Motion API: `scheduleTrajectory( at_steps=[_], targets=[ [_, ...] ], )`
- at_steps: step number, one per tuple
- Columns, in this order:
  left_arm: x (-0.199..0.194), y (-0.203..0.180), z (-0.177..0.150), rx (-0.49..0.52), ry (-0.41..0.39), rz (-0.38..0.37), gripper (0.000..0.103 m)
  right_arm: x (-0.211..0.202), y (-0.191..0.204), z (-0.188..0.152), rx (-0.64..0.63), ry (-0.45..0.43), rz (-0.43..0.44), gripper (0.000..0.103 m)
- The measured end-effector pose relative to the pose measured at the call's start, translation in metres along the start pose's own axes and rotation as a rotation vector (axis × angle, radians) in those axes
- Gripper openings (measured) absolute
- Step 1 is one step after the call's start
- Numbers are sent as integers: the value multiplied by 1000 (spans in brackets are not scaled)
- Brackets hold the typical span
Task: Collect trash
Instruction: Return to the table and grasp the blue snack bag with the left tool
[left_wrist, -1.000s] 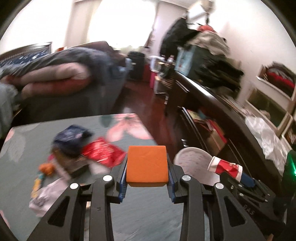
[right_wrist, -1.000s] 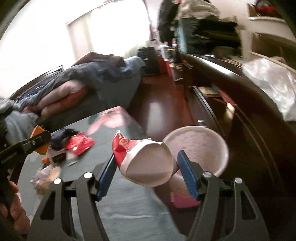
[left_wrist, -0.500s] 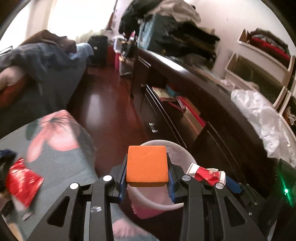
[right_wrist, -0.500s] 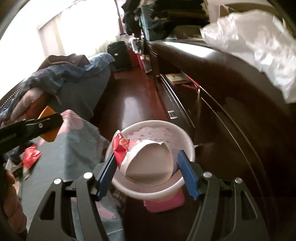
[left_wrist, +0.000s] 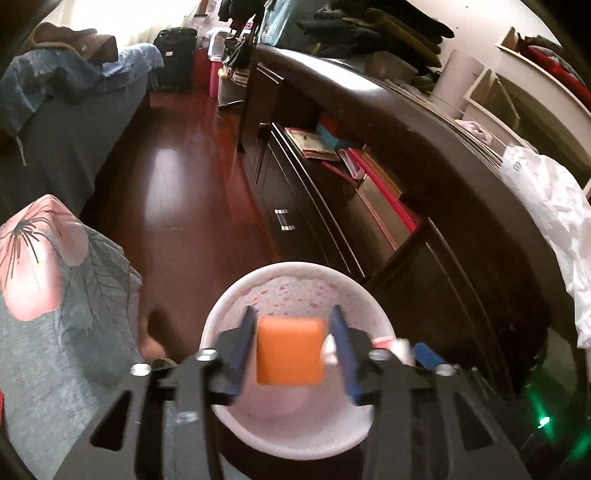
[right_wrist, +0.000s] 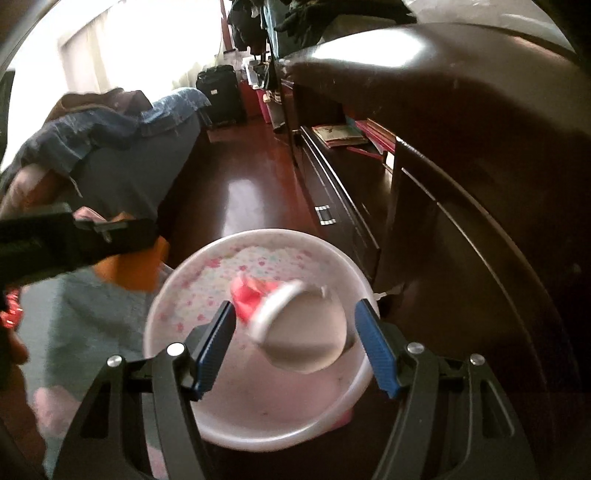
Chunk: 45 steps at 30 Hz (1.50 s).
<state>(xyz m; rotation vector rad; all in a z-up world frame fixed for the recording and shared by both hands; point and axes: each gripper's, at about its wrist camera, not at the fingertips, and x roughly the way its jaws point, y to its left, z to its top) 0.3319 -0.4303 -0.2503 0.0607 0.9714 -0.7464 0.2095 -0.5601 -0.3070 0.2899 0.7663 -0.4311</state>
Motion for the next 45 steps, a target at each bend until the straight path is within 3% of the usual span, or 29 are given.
scheduleTrajectory(
  at_steps=[1, 2, 9, 14, 18, 24, 30, 37, 45],
  targets=[
    [0, 1, 1, -4, -11, 3, 69, 3, -2, 0, -1, -3, -4, 75],
    [-1, 2, 2, -6, -27, 5, 76, 4, -2, 0, 0, -7, -3, 78],
    [-22, 5, 2, -13, -79, 40, 86, -8, -7, -4, 20, -7, 12, 83],
    [-60, 14, -8, -27, -131, 118, 95, -38, -1, -6, 22, -23, 37, 87],
    [-98, 23, -22, -31, -180, 216, 99, -66, 10, -8, 4, -50, 43, 91],
    [-147, 41, -43, -68, -232, 302, 99, -108, 42, -15, -40, -79, 68, 95],
    [-204, 71, -72, -150, -287, 356, 99, -154, 87, -30, -121, -118, 96, 99],
    [-273, 114, -118, -255, -365, 481, 99, -212, 137, -44, -191, -188, 177, 100],
    [-310, 180, -173, -388, -336, 565, 99, -237, 186, -54, -285, -206, 226, 100]
  ],
)
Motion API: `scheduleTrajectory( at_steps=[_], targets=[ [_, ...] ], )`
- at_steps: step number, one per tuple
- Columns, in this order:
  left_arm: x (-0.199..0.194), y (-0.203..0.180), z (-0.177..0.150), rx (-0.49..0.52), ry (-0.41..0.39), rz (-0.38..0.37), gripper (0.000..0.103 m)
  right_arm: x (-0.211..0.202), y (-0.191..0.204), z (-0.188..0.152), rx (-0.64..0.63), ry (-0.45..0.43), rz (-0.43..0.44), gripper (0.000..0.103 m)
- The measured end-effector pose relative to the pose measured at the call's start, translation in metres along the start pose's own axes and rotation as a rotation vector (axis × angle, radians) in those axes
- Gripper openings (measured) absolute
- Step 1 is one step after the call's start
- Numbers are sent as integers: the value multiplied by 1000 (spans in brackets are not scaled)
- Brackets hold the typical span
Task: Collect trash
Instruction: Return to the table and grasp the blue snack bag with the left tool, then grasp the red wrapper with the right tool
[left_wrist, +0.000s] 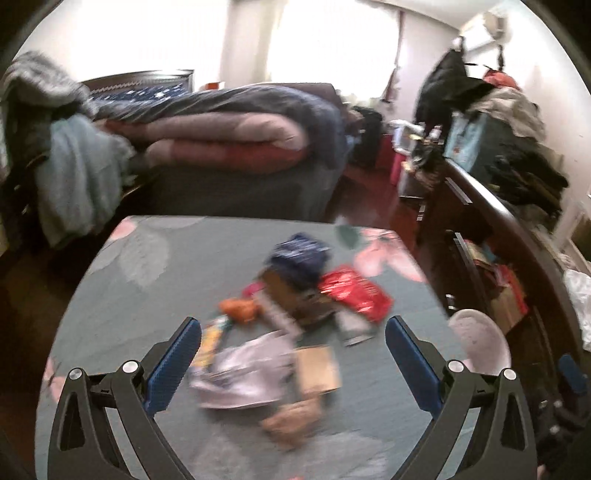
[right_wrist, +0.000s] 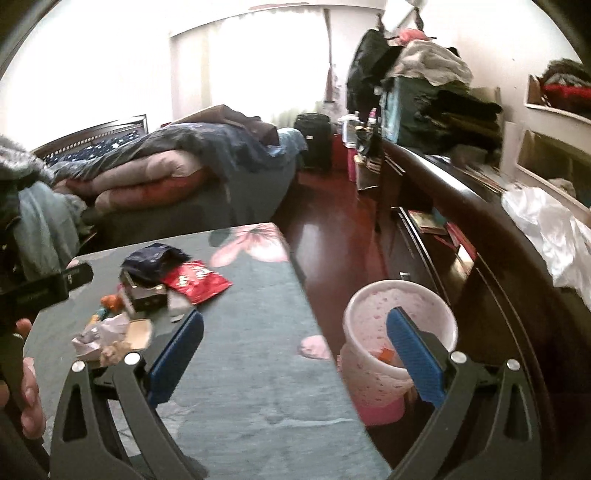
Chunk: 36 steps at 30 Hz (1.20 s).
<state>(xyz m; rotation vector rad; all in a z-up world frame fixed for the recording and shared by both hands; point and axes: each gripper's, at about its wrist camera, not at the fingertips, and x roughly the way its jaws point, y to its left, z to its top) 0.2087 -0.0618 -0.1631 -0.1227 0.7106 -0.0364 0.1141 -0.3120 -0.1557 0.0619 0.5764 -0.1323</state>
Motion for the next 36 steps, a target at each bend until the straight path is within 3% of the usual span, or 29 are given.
scheduleTrajectory(
  at_steps=[6, 13, 20, 24, 28, 30, 32, 36],
  targets=[
    [29, 20, 12, -14, 42, 5, 99, 9, 28, -2, -45, 24, 23, 100],
    [101, -13, 50, 117, 78, 13, 99, 36, 48, 4, -79, 42, 39, 99],
    [169, -29, 62, 133, 168, 11, 98, 74, 53, 16, -89, 67, 49, 99],
    [183, -31, 66, 129, 203, 1, 84, 88, 54, 21, -86, 77, 67, 99],
    [189, -32, 67, 146, 232, 27, 56, 101, 57, 27, -77, 92, 97, 99],
    [190, -31, 66, 148, 244, 27, 51, 108, 60, 31, -75, 101, 103, 99],
    [190, -29, 65, 157, 245, 29, 40, 118, 63, 37, -67, 114, 114, 99],
    [178, -15, 69, 111, 225, -7, 37, 138, 71, 46, -56, 155, 151, 99]
  ],
)
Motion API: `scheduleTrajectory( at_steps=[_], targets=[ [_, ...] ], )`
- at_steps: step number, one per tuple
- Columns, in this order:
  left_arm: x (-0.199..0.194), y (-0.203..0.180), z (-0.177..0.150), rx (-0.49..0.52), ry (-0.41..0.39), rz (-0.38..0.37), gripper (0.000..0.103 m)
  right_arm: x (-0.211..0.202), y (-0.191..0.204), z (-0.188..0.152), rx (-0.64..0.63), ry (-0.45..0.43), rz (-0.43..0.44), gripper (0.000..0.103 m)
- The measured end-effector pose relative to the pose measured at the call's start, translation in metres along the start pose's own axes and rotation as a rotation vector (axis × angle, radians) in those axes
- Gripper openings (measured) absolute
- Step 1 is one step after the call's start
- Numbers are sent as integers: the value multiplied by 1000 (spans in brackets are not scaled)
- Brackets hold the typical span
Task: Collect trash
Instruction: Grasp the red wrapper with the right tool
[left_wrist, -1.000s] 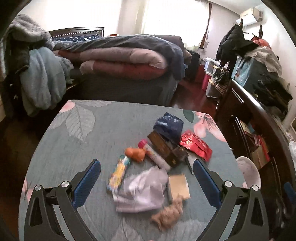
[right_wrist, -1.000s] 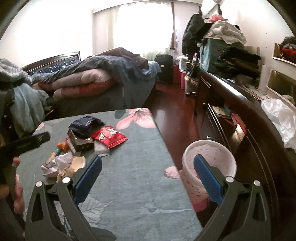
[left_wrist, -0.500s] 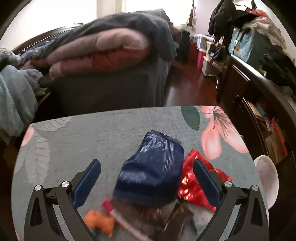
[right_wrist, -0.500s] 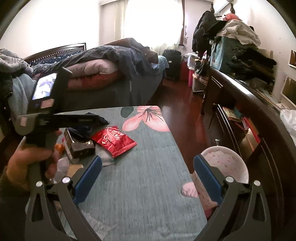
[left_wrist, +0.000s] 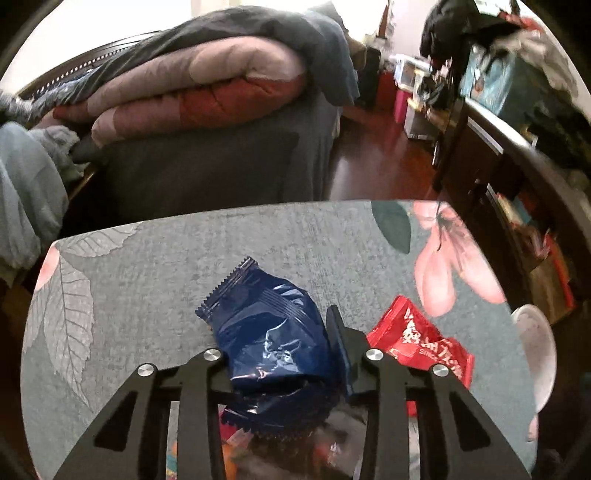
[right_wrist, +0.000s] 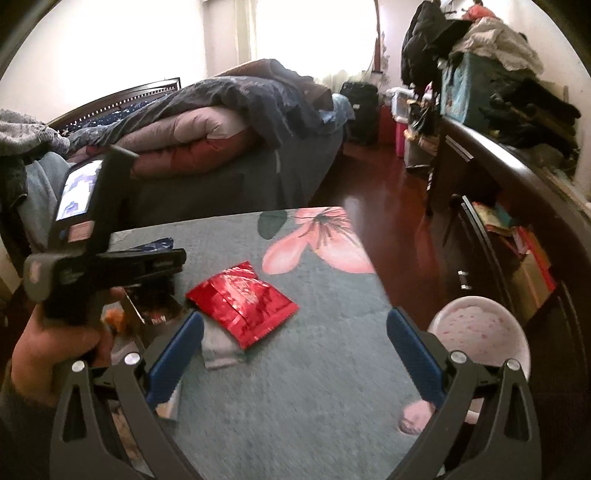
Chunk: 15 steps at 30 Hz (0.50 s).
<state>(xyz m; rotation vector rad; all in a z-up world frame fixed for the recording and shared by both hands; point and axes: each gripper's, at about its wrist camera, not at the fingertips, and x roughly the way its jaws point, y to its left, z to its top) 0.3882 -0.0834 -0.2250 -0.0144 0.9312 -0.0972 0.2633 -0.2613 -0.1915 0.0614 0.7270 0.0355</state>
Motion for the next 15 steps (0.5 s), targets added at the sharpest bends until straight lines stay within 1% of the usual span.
scheduleTrajectory(
  at_steps=[4, 6, 8, 11, 15],
  targets=[
    [-29, 24, -1, -58, -71, 0, 37, 31, 13, 14, -7, 55, 38, 99],
    [-40, 33, -2, -78, -93, -4, 37, 49, 23, 19, -22, 100, 58, 99],
    [-53, 45, -4, -98, -116, -7, 37, 65, 31, 23, -22, 117, 90, 99],
    [-67, 55, -8, -108, -142, -5, 37, 96, 41, 26, -12, 176, 99, 99],
    [-77, 61, -11, -103, -162, -1, 37, 123, 47, 25, -1, 222, 80, 100]
  ],
)
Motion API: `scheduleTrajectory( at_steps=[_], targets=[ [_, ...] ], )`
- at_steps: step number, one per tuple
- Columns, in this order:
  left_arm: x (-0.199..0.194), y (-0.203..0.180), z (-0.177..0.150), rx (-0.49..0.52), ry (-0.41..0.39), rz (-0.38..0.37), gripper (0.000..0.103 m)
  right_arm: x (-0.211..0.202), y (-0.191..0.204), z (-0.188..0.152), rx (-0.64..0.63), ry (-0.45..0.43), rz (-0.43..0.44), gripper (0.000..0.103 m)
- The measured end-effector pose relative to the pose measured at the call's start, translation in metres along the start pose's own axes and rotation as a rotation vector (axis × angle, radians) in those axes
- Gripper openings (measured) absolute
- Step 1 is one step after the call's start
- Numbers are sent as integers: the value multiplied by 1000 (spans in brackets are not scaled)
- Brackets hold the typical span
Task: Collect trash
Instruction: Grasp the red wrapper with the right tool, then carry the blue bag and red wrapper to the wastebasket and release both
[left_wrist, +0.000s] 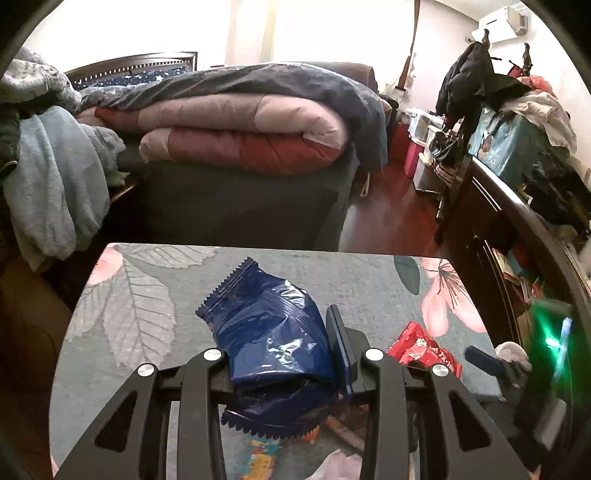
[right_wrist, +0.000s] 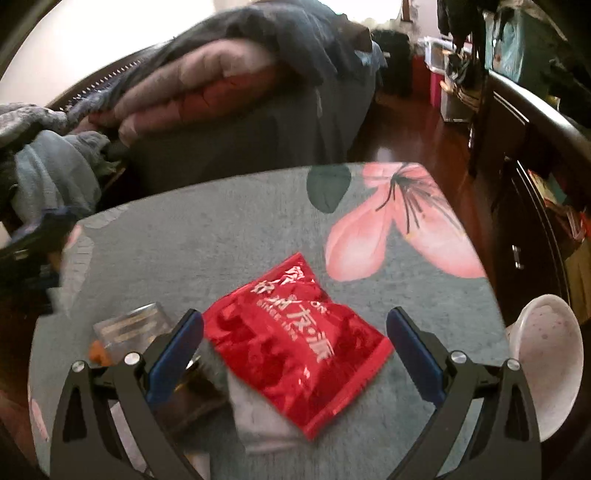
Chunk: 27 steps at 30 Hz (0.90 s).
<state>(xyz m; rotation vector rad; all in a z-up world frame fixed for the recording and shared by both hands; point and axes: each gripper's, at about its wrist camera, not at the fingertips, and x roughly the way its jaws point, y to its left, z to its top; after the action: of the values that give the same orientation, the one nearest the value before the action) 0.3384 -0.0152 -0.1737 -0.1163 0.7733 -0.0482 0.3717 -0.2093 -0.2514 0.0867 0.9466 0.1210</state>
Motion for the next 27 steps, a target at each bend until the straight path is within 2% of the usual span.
scheduleTrajectory(
  at_steps=[4, 6, 8, 10, 14, 21, 27],
  targets=[
    [-4, 4, -2, 1, -10, -2, 37, 14, 4, -3, -11, 23, -21, 99],
    [-4, 6, -3, -4, -10, -2, 37, 13, 6, -5, -32, 7, -36, 90],
    [-4, 9, -4, -13, -8, -5, 37, 11, 9, -5, -54, -2, -36, 68],
    [-4, 9, -5, -19, -3, -7, 37, 8, 10, -4, -56, -6, -20, 52],
    [-9, 6, -8, -16, -4, -10, 37, -8, 7, -3, -49, -47, -3, 34],
    [-30, -3, -15, 0, -33, -20, 37, -55, -1, -17, -33, -126, 29, 30],
    [-54, -9, -23, 5, -56, -45, 37, -107, -17, -35, 30, -174, 149, 30]
  ],
)
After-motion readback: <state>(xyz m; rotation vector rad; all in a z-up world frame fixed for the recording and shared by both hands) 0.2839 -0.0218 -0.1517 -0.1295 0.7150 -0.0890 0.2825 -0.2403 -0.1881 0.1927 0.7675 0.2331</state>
